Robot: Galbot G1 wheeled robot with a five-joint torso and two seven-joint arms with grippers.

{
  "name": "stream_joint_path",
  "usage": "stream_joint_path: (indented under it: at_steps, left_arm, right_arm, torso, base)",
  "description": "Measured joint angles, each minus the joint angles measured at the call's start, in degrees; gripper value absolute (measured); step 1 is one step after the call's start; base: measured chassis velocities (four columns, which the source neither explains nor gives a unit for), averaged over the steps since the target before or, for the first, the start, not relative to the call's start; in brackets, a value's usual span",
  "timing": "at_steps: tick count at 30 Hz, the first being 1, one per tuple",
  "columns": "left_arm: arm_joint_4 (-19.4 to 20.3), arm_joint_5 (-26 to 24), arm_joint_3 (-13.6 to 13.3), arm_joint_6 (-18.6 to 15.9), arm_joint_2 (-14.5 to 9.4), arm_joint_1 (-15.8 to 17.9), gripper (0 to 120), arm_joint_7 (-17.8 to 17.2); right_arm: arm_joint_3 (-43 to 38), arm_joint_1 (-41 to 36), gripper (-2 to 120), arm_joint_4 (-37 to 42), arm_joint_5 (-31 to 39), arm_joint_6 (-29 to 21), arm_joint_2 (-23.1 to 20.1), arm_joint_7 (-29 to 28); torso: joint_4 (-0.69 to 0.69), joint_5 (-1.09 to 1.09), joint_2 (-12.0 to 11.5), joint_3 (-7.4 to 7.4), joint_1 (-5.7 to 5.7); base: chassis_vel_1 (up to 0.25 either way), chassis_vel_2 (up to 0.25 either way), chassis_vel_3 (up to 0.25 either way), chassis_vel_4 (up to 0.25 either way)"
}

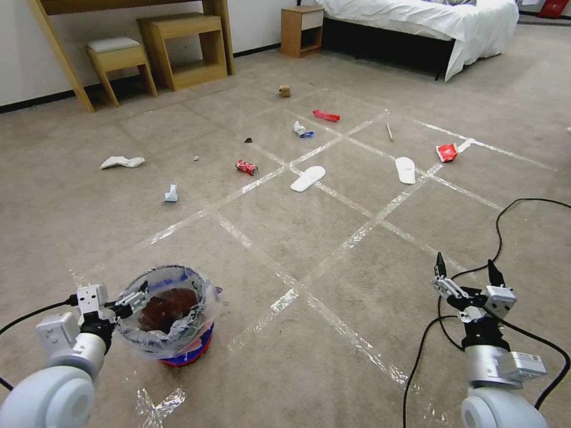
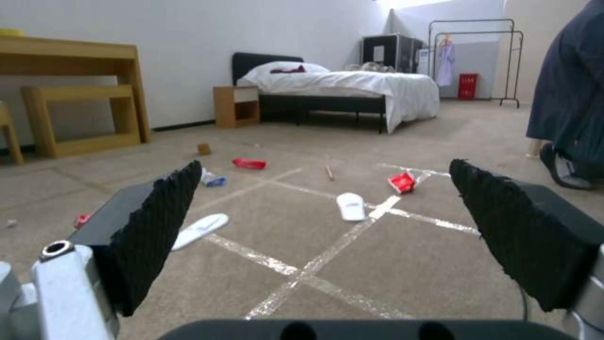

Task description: Pick up the trash bin and place the garbage on the floor into it.

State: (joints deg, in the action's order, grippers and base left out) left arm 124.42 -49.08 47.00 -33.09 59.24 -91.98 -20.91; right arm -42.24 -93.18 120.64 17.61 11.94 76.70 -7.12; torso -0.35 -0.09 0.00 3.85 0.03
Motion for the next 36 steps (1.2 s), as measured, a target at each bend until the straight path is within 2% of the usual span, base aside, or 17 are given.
stream_joint_path:
  at_steps: [2,3,5,7,9,11,13,14,18,24,36]
  left_arm:
    - [-0.77,-1.96,0.0,-1.03,-0.84,0.43,100,-0.86]
    - [-2.62,-5.31,-0.07,-2.66,-2.67,1.46,100,-2.25]
    - [-3.43,-6.77,-0.16,-3.18,-3.44,1.94,100,-2.7]
    - [-6.1,-10.52,-0.54,-4.36,-5.94,3.34,100,-3.33]
    - [-6.74,-11.09,-0.67,-4.45,-6.45,3.69,100,-3.36]
    - [-9.57,-13.67,-1.39,-4.85,-8.36,5.43,100,-3.37]
    - [-10.08,-14.17,-1.54,-4.93,-8.68,5.77,100,-3.35]
    - [-11.73,-15.6,-2.01,-5.27,-9.6,6.83,99,-3.24]
    - [-14.81,-17.48,-3.1,-5.76,-10.69,8.47,99,-2.83]
    - [-19.02,-17.65,-5.05,-6.26,-11.93,9.99,98,-1.72]
    - [-20.56,-16.98,-5.36,-6.35,-13.38,9.72,98,-0.51]
  right_arm:
    - [-0.03,-0.03,100,0.03,-0.04,0.0,0.06,-0.01]
    - [-0.1,-0.07,100,0.07,-0.16,0.01,0.14,-0.02]
    - [-0.15,-0.1,100,0.07,-0.22,0.02,0.19,-0.01]
    - [-0.41,-0.17,100,-0.04,-0.49,0.19,0.44,-0.02]
    - [-0.47,-0.24,100,-0.09,-0.59,0.27,0.51,-0.03]
    - [-0.67,-0.57,100,-0.24,-0.91,0.46,0.72,-0.05]
    - [-0.7,-0.63,100,-0.24,-0.95,0.48,0.75,-0.06]
    - [-0.88,-0.87,100,-0.24,-1.05,0.52,0.81,-0.09]
    - [-1.33,-1.16,100,-0.22,-1.13,0.55,0.85,-0.18]
    - [-1.39,-1.17,100,-0.7,-1.91,0.81,1.51,-0.32]
    - [-0.52,-0.52,100,-1.89,-3.12,1.26,2.48,-0.32]
  torso:
    - [0.0,-0.01,0.0,0.0,0.0]
    - [-0.01,0.0,0.0,0.0,0.0]
    - [0.0,-0.01,0.0,0.0,0.0]
    - [0.0,0.0,0.0,0.0,0.0]
    - [0.0,0.0,0.0,0.0,0.0]
    - [0.0,0.0,0.0,0.0,0.0]
    - [0.0,0.0,0.0,0.0,0.0]
    - [0.0,0.0,0.0,0.0,0.0]
    - [0.0,0.0,0.0,0.0,0.0]
    - [0.0,0.0,0.0,0.0,0.0]
    - [0.0,0.01,0.0,0.0,0.0]
  base:
    - [0.0,0.0,0.0,0.0]
    - [0.0,0.0,0.0,0.0]
    - [0.0,0.0,0.0,0.0]
    - [0.0,0.0,0.0,0.0]
    - [0.0,0.0,0.0,0.0]
    - [0.0,0.0,0.0,0.0]
    - [0.0,0.0,0.0,0.0]
    - [0.0,0.0,0.0,0.0]
    - [0.0,0.0,0.0,0.0]
    - [0.0,0.0,0.0,0.0]
    - [0.0,0.0,0.0,0.0]
